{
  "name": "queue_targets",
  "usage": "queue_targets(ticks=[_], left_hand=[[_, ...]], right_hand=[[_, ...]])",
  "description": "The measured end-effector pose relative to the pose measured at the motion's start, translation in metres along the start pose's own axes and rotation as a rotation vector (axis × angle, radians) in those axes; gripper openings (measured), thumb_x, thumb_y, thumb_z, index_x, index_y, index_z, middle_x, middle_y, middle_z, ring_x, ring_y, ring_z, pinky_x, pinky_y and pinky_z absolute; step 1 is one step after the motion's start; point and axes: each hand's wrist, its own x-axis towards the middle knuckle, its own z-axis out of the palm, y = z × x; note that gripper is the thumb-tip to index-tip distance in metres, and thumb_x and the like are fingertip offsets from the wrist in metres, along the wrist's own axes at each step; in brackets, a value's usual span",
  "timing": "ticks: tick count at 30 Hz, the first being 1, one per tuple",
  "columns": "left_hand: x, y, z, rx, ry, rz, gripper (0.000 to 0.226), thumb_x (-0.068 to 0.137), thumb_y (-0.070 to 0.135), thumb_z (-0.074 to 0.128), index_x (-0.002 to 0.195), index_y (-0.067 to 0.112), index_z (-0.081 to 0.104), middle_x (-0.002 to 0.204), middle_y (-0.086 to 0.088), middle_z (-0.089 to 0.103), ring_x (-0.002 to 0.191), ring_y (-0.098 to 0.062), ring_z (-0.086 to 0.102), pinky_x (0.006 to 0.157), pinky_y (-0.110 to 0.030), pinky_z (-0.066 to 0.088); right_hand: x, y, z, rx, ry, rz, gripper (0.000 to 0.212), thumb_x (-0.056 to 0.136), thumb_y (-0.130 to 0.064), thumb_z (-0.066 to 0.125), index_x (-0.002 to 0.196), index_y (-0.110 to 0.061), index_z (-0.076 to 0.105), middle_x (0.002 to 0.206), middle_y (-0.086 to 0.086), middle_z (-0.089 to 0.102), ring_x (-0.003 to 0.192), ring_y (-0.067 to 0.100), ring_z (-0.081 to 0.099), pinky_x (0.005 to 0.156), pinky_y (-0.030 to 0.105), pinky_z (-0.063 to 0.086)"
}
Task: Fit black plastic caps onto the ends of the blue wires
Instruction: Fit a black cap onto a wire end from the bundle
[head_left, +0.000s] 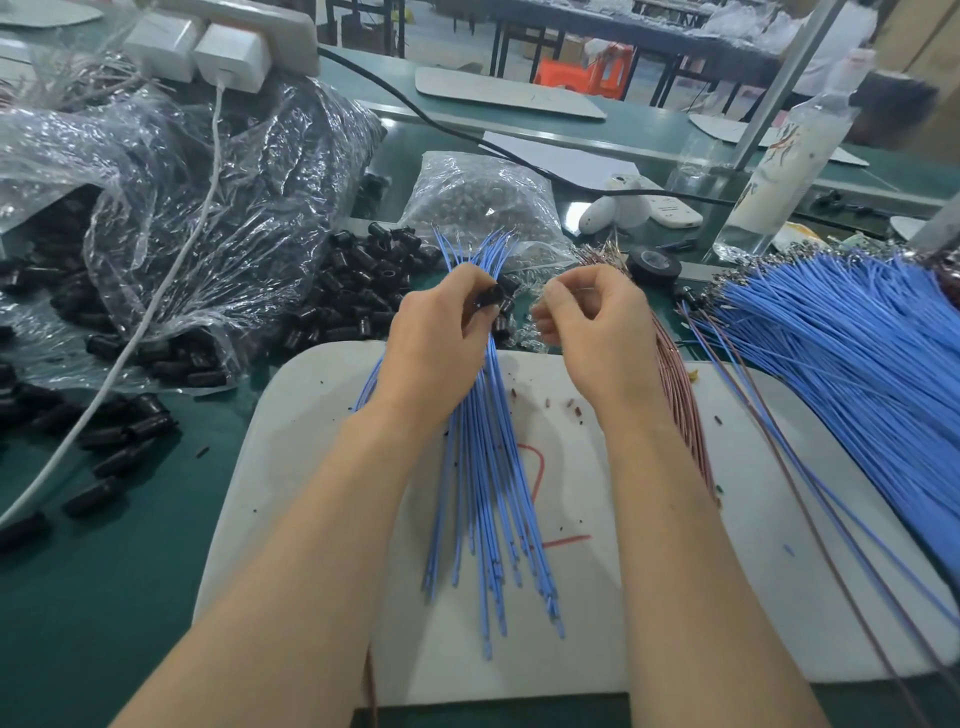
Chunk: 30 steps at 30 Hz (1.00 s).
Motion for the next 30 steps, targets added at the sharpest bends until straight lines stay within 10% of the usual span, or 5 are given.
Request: queue_targets(ticks=[9,24,30], left_hand=[[-0.0006,0.0007,0.0016,-0.199,0.015,0.022,0.008,0.087,0.010,0.066,0.095,0.011,0.064,0.081,0.010,0.069,0.080,0.002,0.066,0.081,-0.020,0.053],[-0.0005,0.0005,0.0030,-0.153,0.058,0.112,0.011,0.091,0.007,0.060,0.099,0.008,0.067,0.084,0.001,0.071,0.081,-0.007,0.066,0.077,-0.020,0.052],[-0.0018,0.0014,0.0011,-0.188,0.006,0.080,0.019,0.088,-0.002,0.058,0.102,0.008,0.064,0.089,0.004,0.068,0.088,-0.006,0.067,0.085,-0.021,0.053]], right_hand=[[-0.0037,-0.0010,0.0083,-0.081,-0.112,-0.065,0.016,0.088,-0.007,0.057,0.090,-0.019,0.068,0.078,0.005,0.070,0.077,0.022,0.067,0.082,0.045,0.053],[-0.0037,-0.0008,0.0078,-0.085,-0.094,-0.071,0.014,0.089,-0.011,0.058,0.094,-0.017,0.070,0.078,0.001,0.070,0.076,0.017,0.066,0.081,0.043,0.053],[-0.0054,-0.0015,0.0083,-0.102,-0.104,-0.109,0.012,0.087,-0.013,0.064,0.096,-0.017,0.071,0.081,-0.004,0.071,0.076,0.006,0.066,0.073,0.018,0.051]])
